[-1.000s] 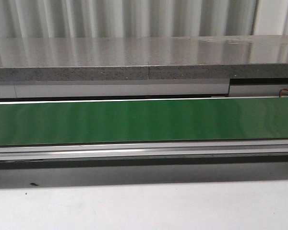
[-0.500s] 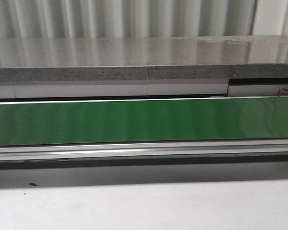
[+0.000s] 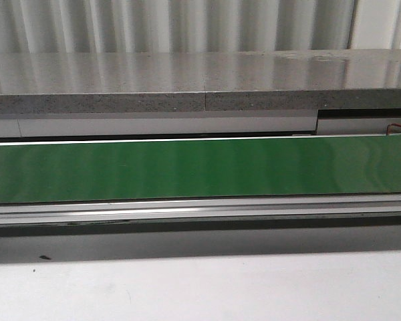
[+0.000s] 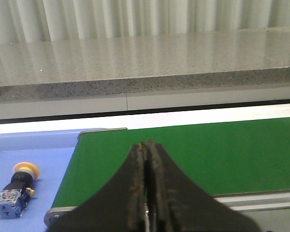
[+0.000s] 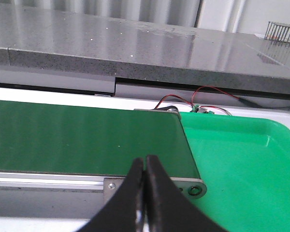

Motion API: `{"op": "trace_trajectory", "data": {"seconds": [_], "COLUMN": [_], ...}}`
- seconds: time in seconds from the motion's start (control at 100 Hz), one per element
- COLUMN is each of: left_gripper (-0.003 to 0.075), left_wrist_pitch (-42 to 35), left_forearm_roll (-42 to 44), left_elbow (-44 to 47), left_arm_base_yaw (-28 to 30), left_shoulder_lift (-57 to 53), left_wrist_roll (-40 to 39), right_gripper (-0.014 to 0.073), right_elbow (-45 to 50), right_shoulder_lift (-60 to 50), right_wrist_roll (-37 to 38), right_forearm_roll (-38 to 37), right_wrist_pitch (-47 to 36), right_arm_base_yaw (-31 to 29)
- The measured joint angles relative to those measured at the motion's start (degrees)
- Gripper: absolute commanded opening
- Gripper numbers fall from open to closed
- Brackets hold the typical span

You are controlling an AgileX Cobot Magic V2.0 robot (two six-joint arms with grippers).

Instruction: Move button from right to left

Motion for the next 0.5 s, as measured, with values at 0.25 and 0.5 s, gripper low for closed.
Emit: {"op": "trace_trajectory", "data": {"seconds": [0.25,0.5], "left_gripper": [-0.0021,-0.0020], "left_wrist_pitch": [0.10,0.10], "left_forearm_roll": [0.00,0.00], "left_elbow": [0.00,0.00], "left_arm_base_yaw": [0.00,0.00], "left_shoulder_lift": [0.00,0.00], "left_wrist_roll": [-0.01,-0.12], "right_gripper": [-0.0068,-0.0068], "right_elbow": [0.31,0.31], "right_shoulder_lift": [-0.79,-0.79], "right_wrist_roll": [1.24,1.24], "right_forearm_roll": [-0.13,-0.13], "right_wrist_pitch": [-0.17,-0.17], "right_arm_base_yaw": [0.00,-0.03]}}
